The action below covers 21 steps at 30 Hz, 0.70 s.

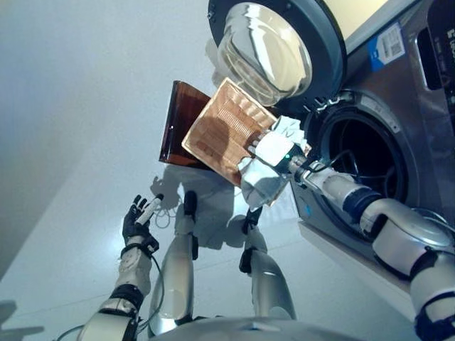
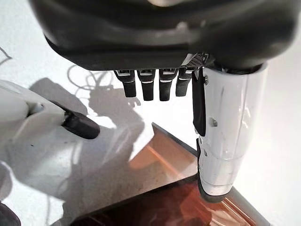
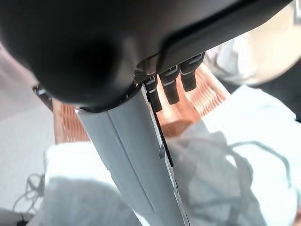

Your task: Pick up the clothes and place them into the washing machine

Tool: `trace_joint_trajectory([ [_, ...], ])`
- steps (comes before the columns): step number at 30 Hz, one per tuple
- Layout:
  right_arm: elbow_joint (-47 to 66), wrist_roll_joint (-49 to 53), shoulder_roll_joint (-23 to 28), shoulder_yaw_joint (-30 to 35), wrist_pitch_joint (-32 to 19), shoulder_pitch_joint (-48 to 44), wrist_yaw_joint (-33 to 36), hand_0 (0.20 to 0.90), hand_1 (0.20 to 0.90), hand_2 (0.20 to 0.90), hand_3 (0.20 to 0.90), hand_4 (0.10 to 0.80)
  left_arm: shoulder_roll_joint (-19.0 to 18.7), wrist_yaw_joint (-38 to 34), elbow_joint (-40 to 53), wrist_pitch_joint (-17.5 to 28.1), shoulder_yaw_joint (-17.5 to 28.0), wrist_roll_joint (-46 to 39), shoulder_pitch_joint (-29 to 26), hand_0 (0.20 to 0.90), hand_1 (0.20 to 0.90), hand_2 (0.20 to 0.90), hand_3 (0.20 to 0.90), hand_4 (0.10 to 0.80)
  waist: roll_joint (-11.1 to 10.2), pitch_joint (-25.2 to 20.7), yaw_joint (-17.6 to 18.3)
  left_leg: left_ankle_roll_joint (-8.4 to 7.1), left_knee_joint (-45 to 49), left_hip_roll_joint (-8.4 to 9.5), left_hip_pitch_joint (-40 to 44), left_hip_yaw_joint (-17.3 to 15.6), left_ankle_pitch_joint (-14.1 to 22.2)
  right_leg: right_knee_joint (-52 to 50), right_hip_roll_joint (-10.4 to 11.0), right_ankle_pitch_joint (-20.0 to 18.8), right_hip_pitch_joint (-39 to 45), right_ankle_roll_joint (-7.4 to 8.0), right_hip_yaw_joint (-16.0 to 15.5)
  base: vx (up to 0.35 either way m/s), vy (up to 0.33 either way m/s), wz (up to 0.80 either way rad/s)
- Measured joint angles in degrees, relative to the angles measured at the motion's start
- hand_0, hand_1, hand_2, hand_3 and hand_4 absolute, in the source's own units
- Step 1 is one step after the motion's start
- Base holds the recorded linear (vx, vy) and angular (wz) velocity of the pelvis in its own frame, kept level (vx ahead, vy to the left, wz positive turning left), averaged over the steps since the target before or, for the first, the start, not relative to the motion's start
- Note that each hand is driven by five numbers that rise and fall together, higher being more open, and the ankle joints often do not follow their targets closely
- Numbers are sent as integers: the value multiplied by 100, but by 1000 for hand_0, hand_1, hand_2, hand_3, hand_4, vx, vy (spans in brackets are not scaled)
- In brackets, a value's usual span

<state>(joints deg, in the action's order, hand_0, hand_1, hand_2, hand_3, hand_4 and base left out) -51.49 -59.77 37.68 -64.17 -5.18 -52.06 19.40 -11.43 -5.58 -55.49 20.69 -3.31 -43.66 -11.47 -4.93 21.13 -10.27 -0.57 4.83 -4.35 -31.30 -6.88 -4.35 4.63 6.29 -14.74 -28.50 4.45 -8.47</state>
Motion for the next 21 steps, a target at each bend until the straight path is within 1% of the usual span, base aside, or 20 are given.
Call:
trace_joint_trajectory([
  [4,-52,1,8,-36,-113,39,-104,900,900,900,900,800,-2,35,-3,12,-4,-6,1,900,900,900,900,800,51,58,-5,-2,0,2,-20,48,-6,0,-3,0,-7,0,-4,-8,-3,2],
  [12,5,245,25,-65,-282,11,-466,900,900,900,900,800,-6,82,36,38,-1,-8,2,900,900,900,900,800,56,229,-5,-7,-13,1,-25,72,-24,0,-3,0,-8,0,-17,0,0,0],
  [14,5,364,40,-64,-359,-60,-565,900,900,900,900,800,-10,108,123,38,0,-12,2,900,900,900,900,800,52,281,-8,-13,-27,0,-31,86,-38,1,-4,2,-10,-1,-27,-9,-29,3],
  [19,1,382,98,-105,-361,-243,-589,900,900,900,900,800,-39,186,381,43,-5,-65,12,900,900,900,900,800,82,409,-22,-32,-124,-2,-56,124,-117,2,-13,21,-39,-21,-86,-27,-26,8],
  [21,-31,403,190,-99,-350,-404,-588,900,900,900,900,800,-42,194,673,45,-18,-137,35,900,900,900,900,800,161,526,-28,-39,-204,5,-140,200,-203,2,-18,21,-116,-22,-121,-36,-29,15],
])
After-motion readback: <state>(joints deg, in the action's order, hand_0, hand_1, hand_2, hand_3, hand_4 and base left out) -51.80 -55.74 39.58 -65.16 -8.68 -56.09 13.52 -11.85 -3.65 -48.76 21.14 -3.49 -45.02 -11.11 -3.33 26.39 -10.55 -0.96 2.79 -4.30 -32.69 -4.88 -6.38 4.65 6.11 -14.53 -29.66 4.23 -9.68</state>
